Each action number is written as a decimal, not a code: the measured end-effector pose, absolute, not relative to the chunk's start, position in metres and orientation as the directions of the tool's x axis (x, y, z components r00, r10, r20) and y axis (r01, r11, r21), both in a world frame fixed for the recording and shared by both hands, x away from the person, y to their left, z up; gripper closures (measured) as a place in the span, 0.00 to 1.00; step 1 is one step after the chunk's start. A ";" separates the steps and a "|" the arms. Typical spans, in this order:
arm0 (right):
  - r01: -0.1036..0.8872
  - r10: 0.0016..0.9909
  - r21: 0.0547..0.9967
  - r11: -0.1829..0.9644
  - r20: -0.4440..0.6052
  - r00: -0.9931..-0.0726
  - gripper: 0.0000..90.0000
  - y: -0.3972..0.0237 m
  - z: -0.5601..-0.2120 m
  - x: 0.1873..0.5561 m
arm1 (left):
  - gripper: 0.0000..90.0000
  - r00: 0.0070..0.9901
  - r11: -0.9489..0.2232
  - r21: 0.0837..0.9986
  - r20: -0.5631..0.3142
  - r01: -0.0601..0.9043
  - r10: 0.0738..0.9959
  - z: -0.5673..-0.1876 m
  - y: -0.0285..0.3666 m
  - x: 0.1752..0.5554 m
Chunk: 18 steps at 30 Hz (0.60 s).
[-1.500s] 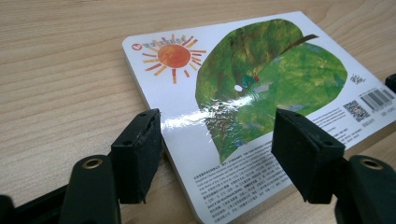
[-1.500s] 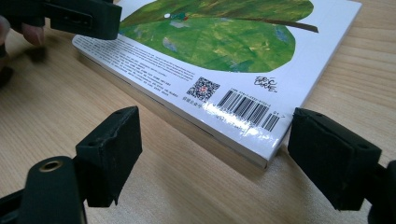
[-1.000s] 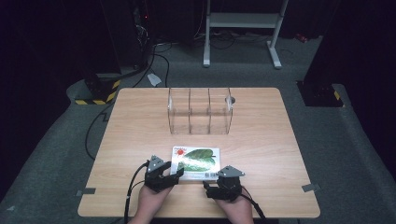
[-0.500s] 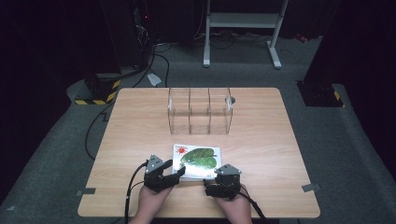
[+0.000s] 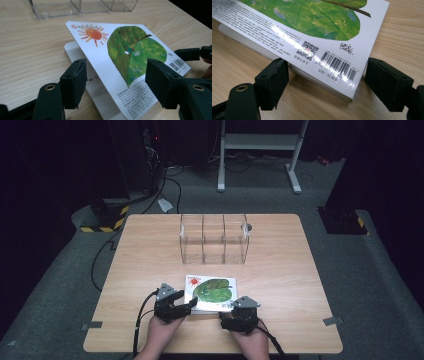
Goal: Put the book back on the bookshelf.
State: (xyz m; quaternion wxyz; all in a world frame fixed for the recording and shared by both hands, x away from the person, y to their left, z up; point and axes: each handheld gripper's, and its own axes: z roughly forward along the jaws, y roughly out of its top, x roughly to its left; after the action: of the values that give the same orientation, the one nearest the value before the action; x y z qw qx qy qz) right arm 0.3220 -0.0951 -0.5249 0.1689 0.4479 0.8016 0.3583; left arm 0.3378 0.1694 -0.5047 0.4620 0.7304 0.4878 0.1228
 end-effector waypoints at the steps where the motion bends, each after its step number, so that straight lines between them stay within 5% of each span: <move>1: 0.601 0.841 0.724 0.338 0.054 -0.539 0.21 -0.095 -0.525 0.322 | 0.39 0.495 -0.097 0.787 -0.281 0.609 0.822 -0.506 0.169 0.341; 18: 0.599 0.835 0.723 0.346 0.054 -0.548 0.21 -0.096 -0.525 0.324 | 0.46 0.533 -0.097 0.755 -0.358 0.648 0.767 -0.508 0.163 0.354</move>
State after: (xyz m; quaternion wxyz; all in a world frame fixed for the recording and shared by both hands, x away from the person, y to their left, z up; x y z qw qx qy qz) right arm 0.3237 -0.0958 -0.5249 0.1652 0.4460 0.8035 0.3580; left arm 0.3537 0.1631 -0.5085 0.4707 0.7380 0.4793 0.0631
